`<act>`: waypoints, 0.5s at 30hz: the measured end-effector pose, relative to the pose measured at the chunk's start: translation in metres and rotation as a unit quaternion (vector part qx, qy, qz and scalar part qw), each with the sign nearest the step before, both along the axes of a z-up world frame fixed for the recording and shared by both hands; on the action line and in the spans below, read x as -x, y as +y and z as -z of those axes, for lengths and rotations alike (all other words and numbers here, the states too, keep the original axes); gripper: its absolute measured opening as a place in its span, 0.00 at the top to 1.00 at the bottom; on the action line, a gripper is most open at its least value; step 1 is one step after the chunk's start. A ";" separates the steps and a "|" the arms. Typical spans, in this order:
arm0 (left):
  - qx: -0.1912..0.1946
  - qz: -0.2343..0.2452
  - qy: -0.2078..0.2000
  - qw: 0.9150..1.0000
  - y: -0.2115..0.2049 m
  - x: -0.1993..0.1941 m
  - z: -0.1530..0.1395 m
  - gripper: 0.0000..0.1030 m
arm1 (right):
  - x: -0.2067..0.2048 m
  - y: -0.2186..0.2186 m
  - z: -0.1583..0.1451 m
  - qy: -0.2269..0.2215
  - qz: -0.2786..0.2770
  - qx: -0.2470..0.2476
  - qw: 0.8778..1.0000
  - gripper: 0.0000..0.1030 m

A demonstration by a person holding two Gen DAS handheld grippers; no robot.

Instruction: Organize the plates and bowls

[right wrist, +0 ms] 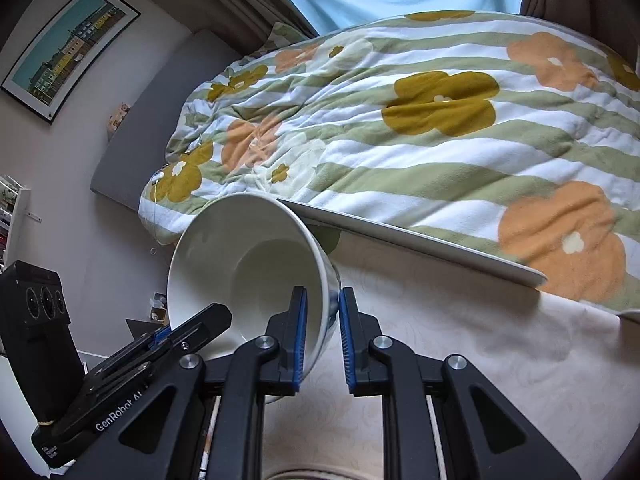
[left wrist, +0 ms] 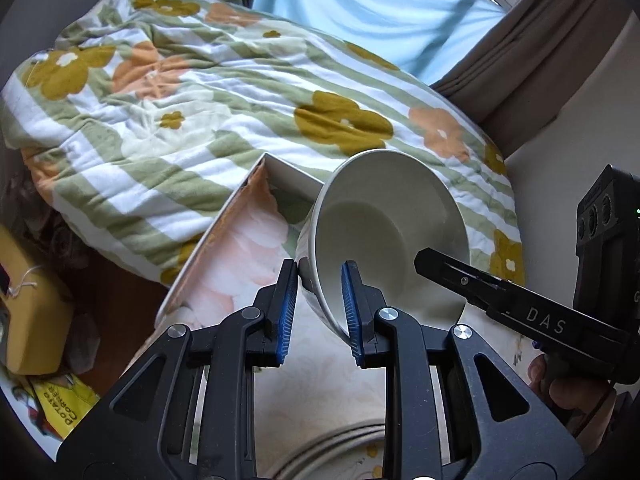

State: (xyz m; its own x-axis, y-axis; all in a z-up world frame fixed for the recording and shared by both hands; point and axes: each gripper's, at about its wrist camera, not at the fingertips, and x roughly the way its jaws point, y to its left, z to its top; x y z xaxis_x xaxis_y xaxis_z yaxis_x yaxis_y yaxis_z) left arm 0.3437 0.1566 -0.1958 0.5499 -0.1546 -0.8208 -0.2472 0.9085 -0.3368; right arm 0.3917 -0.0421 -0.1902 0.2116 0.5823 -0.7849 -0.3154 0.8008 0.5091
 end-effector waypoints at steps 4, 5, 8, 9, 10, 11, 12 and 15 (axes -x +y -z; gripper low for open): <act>-0.008 0.023 -0.016 1.000 -0.043 0.026 -0.027 0.81 | 0.032 -0.040 -0.022 -0.013 0.021 -0.007 1.000 0.86; -0.009 0.029 -0.019 0.999 -0.054 0.032 -0.032 0.81 | 0.041 -0.053 -0.027 -0.018 0.027 -0.008 0.999 0.86; -0.009 0.053 -0.025 0.998 -0.094 0.053 -0.046 0.81 | 0.068 -0.094 -0.040 -0.029 0.046 -0.009 0.998 0.86; -0.010 0.062 -0.027 0.998 -0.108 0.060 -0.049 0.81 | 0.078 -0.110 -0.044 -0.033 0.054 -0.007 0.998 0.86; -0.011 0.072 -0.029 0.997 -0.125 0.069 -0.053 0.81 | 0.087 -0.122 -0.047 -0.037 0.060 -0.005 0.998 0.86; -0.011 0.078 -0.030 0.996 -0.138 0.075 -0.055 0.81 | 0.098 -0.140 -0.051 -0.040 0.069 -0.003 0.997 0.86; -0.010 0.086 -0.031 0.996 -0.152 0.082 -0.057 0.81 | 0.106 -0.152 -0.053 -0.043 0.075 -0.001 0.996 0.86; -0.008 0.111 -0.032 0.993 -0.196 0.104 -0.060 0.81 | 0.133 -0.192 -0.058 -0.048 0.098 0.004 0.994 0.86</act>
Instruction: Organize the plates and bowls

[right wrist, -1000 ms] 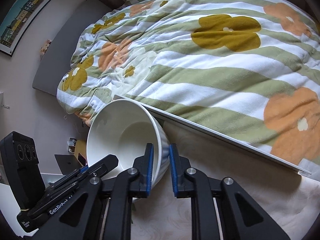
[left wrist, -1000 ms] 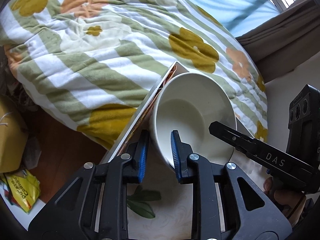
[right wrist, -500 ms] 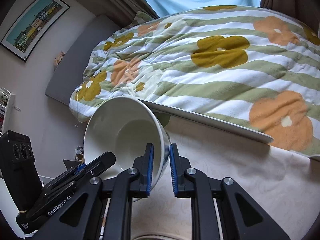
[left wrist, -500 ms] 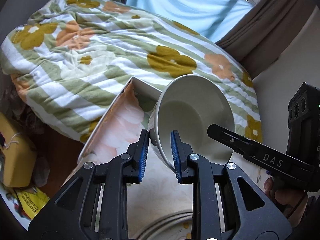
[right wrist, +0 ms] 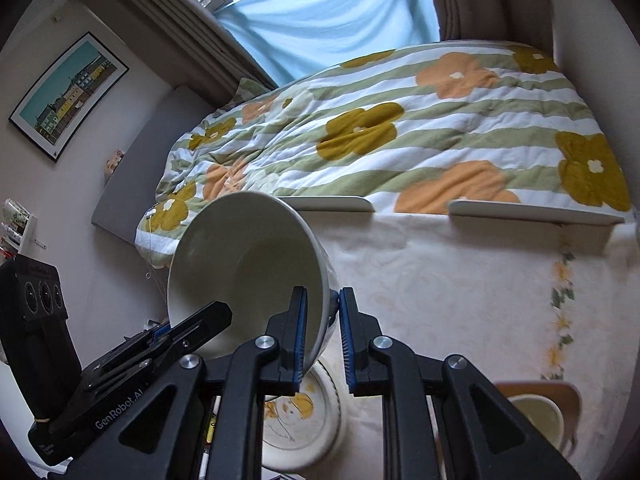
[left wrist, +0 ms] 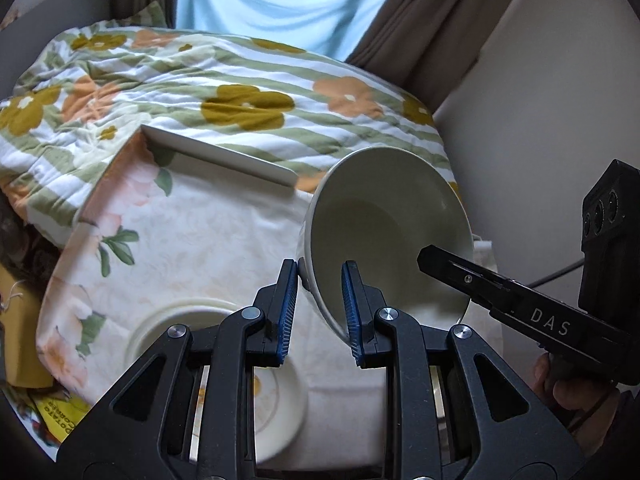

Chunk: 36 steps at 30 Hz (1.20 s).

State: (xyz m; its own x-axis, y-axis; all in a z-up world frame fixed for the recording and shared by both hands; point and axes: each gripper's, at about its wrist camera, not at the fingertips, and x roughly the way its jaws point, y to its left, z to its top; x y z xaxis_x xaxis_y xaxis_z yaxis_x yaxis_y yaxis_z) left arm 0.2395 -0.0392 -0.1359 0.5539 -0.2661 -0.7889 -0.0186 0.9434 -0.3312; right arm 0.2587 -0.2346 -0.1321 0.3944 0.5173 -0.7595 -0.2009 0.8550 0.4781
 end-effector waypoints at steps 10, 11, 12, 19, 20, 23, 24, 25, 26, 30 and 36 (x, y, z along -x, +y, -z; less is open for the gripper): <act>0.013 0.056 0.028 0.998 -0.111 0.055 0.015 0.81 | 0.065 -0.096 0.005 0.007 0.045 0.016 0.999 0.86; 0.015 0.060 0.034 0.997 -0.117 0.057 0.018 0.81 | 0.070 -0.102 0.010 0.011 0.049 0.018 0.999 0.86; 0.014 0.066 0.041 0.997 -0.124 0.058 0.022 0.81 | 0.074 -0.108 0.014 0.016 0.054 0.019 0.998 0.86; -0.004 0.098 0.092 0.991 -0.153 0.055 0.058 0.81 | 0.087 -0.132 0.052 0.051 0.079 0.022 0.995 0.86; -0.005 0.100 0.098 0.990 -0.155 0.054 0.062 0.81 | 0.089 -0.133 0.056 0.054 0.081 0.022 0.995 0.86; -0.016 0.107 0.114 0.987 -0.158 0.050 0.075 0.81 | 0.095 -0.138 0.069 0.062 0.083 0.024 0.994 0.86; -0.021 0.110 0.118 0.987 -0.159 0.051 0.078 0.81 | 0.096 -0.138 0.073 0.064 0.084 0.024 0.994 0.86; -0.026 0.112 0.120 0.986 -0.161 0.051 0.080 0.81 | 0.096 -0.138 0.076 0.066 0.085 0.024 0.994 0.86; -0.030 0.113 0.123 0.985 -0.163 0.050 0.082 0.81 | 0.097 -0.139 0.079 0.068 0.085 0.023 0.994 0.86; -0.051 0.117 0.129 0.983 -0.169 0.047 0.088 0.81 | 0.097 -0.139 0.086 0.069 0.081 0.036 0.994 0.86; -0.089 0.123 0.131 0.980 -0.179 0.046 0.093 0.81 | 0.099 -0.134 0.088 0.058 0.068 0.057 0.994 0.86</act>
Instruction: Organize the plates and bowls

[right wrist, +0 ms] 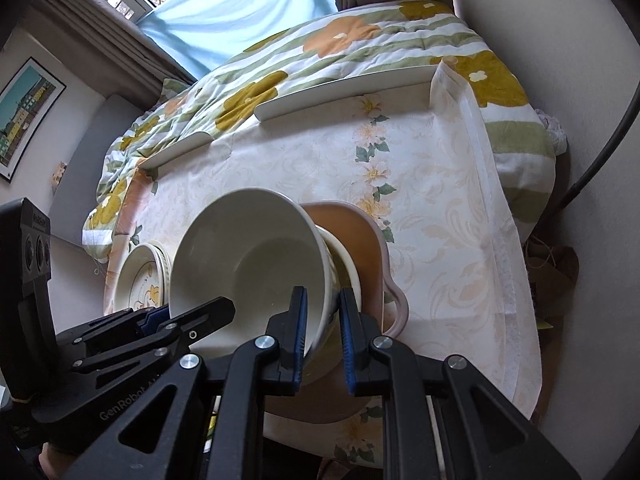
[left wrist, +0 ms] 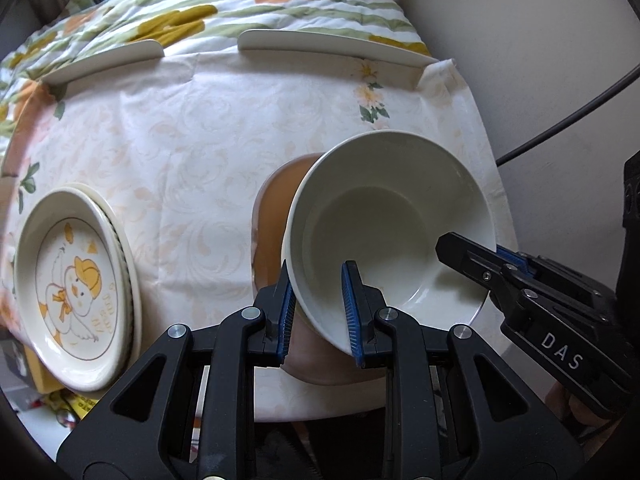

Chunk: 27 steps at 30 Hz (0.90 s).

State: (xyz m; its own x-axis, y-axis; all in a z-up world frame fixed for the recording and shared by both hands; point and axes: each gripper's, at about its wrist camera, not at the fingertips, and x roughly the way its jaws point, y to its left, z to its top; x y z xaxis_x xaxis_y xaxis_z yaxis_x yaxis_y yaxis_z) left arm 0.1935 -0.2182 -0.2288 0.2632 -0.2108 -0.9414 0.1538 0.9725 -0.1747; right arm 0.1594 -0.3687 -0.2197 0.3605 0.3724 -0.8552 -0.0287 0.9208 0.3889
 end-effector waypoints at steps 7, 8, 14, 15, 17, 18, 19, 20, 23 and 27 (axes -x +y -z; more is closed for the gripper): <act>-0.040 0.014 -0.018 0.999 -0.010 0.004 0.003 0.81 | 0.004 0.004 0.005 -0.002 -0.015 0.034 0.999 0.86; -0.043 0.016 -0.020 0.999 -0.012 0.005 0.003 0.81 | 0.004 0.003 0.006 0.000 -0.015 0.035 0.999 0.86; -0.061 0.017 -0.028 0.998 -0.016 0.006 0.005 0.81 | 0.006 0.005 0.008 -0.004 -0.022 0.040 0.999 0.86; -0.063 0.017 -0.030 0.997 -0.016 0.006 0.006 0.81 | 0.006 0.005 0.009 -0.005 -0.024 0.042 0.999 0.86; -0.065 0.016 -0.031 0.997 -0.015 0.006 0.006 0.81 | 0.006 0.006 0.010 -0.005 -0.026 0.042 0.999 0.86; -0.064 0.015 -0.031 0.997 -0.015 0.006 0.006 0.81 | 0.006 0.006 0.008 -0.004 -0.026 0.042 0.999 0.86; -0.064 0.013 -0.031 0.997 -0.015 0.006 0.006 0.81 | 0.006 0.007 0.008 -0.004 -0.027 0.042 0.999 0.86; -0.065 0.011 -0.030 0.997 -0.014 0.006 0.006 0.81 | 0.006 0.007 0.007 -0.004 -0.028 0.042 0.999 0.86; -0.064 0.009 -0.031 0.997 -0.015 0.007 0.006 0.81 | 0.007 0.008 0.005 -0.005 -0.030 0.044 0.999 0.86; -0.063 0.004 -0.031 0.998 -0.015 0.008 0.006 0.81 | 0.008 0.007 0.004 -0.006 -0.034 0.044 0.998 0.86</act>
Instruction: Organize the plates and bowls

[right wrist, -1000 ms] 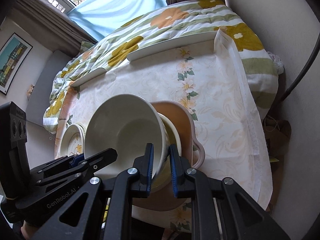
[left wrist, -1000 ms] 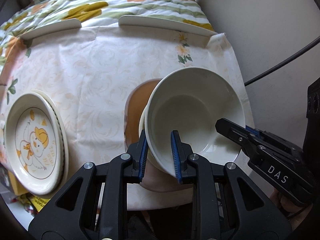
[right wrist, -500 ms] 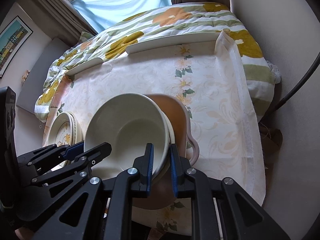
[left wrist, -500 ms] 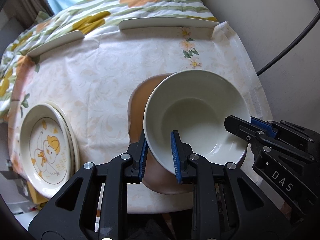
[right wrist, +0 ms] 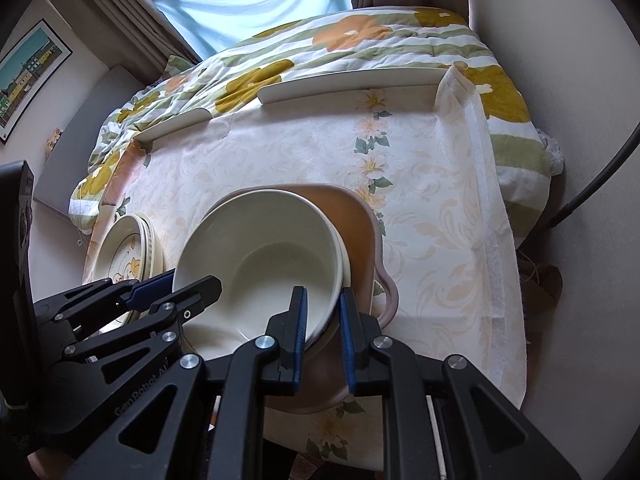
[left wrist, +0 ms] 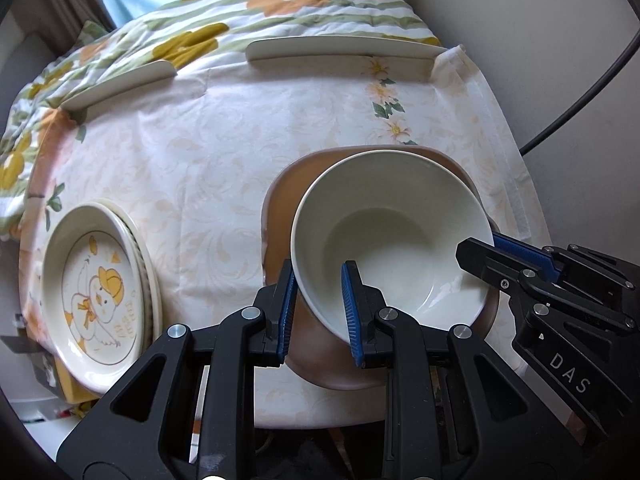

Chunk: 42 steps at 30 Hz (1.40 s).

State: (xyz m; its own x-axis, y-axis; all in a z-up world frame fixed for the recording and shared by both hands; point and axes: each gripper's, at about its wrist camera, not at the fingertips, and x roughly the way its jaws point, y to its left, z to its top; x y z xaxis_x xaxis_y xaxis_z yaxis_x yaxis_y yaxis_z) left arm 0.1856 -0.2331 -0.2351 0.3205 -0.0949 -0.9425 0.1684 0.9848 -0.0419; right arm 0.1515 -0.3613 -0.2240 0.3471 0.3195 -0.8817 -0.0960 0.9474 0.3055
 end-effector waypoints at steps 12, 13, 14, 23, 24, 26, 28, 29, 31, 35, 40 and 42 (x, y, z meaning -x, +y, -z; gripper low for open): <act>0.016 -0.013 -0.045 0.999 0.009 0.012 -0.032 0.81 | 0.009 -0.011 -0.035 -0.049 -0.009 -0.010 0.999 0.86; 0.015 -0.012 -0.056 0.998 0.010 0.014 -0.040 0.81 | 0.011 -0.013 -0.040 -0.054 -0.009 -0.009 0.998 0.86; 0.015 -0.011 -0.067 0.998 0.012 0.017 -0.047 0.80 | 0.013 -0.014 -0.045 -0.060 -0.009 -0.007 0.998 0.86; 0.013 0.000 -0.175 0.984 0.032 0.039 -0.107 0.00 | 0.035 -0.024 -0.081 -0.113 -0.007 -0.011 0.993 0.08; 0.012 0.000 -0.174 0.985 0.035 0.039 -0.110 0.00 | 0.037 -0.025 -0.085 -0.122 -0.007 -0.012 0.992 0.06; 0.016 -0.002 -0.171 0.985 0.043 0.040 -0.114 0.00 | 0.040 -0.027 -0.089 -0.114 -0.010 -0.008 0.993 0.06; 0.025 -0.004 -0.164 0.986 0.054 0.042 -0.117 0.00 | 0.042 -0.028 -0.091 -0.103 -0.010 0.000 0.995 0.06; 0.026 -0.003 -0.160 0.987 0.057 0.044 -0.117 0.00 | 0.045 -0.028 -0.094 -0.103 -0.010 0.010 0.995 0.06; 0.021 0.000 -0.142 0.990 0.064 0.046 -0.114 0.00 | 0.050 -0.029 -0.095 -0.100 -0.011 0.025 0.995 0.06; 0.016 0.014 -0.083 0.996 0.072 0.045 -0.096 0.00 | 0.052 -0.030 -0.089 -0.070 -0.001 0.035 0.997 0.06; 0.006 0.031 -0.007 0.999 0.072 0.034 -0.053 0.00 | 0.043 -0.029 -0.059 -0.009 0.002 0.058 0.998 0.06; 0.005 0.035 0.021 0.999 0.069 0.027 -0.035 0.00 | 0.041 -0.031 -0.042 0.009 0.008 0.070 0.997 0.06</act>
State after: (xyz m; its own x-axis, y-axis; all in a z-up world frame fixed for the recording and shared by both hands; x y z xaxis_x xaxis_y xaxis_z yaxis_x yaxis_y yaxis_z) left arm 0.1589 -0.1641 -0.1997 0.2731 -0.1264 -0.9536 0.2356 0.9699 -0.0611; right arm 0.1104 -0.3920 -0.1818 0.3353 0.1865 -0.9235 -0.0765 0.9824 0.1706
